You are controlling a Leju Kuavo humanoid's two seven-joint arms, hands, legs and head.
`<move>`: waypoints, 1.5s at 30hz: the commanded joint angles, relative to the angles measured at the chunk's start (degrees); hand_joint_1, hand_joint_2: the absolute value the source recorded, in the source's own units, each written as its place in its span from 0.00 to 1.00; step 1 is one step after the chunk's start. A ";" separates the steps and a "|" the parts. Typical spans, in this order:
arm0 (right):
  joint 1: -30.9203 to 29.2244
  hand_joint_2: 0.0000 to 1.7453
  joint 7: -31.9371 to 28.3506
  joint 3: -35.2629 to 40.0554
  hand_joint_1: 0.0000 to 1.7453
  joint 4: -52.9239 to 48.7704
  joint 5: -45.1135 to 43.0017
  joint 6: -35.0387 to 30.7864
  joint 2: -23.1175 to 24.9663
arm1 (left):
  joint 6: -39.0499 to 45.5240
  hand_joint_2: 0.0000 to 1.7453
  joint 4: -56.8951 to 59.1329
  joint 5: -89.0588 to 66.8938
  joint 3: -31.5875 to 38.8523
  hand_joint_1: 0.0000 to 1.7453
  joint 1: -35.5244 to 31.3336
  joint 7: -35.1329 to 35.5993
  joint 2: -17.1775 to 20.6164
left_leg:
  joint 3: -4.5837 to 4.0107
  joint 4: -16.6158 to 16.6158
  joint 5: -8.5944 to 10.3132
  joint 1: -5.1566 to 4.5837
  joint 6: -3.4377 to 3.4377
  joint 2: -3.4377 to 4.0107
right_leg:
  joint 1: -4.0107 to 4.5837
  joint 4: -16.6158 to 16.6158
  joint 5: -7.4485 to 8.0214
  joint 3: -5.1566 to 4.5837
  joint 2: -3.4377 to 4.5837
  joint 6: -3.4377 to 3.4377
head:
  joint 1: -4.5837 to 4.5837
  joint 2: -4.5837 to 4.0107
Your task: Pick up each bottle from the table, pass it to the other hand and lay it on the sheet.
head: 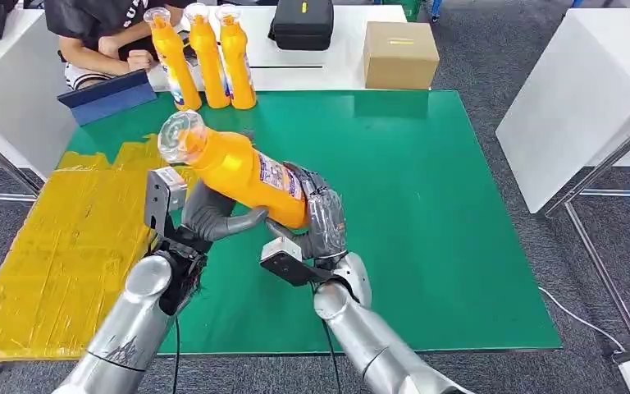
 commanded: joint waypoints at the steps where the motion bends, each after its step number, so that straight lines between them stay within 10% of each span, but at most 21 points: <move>1: 0.26 1.00 -0.44 -4.55 1.00 1.52 -0.13 0.11 -0.39 | 2.12 1.00 -2.65 4.37 4.11 0.00 -1.27 0.52 1.87 | 0.17 -0.01 -0.08 0.04 -0.14 0.00 | 0.04 -0.02 -0.07 0.18 -0.05 -0.04 | 0.00 0.00; 45: -6.52 1.00 2.21 -21.05 1.00 -9.17 5.28 0.11 -0.39 | 5.64 1.00 -3.47 7.81 1.52 0.00 1.12 -0.22 -0.80 | 0.06 0.11 -0.07 -0.01 -0.13 -0.10 | -0.01 0.10 -0.11 0.05 -0.16 -0.02 | 0.00 0.00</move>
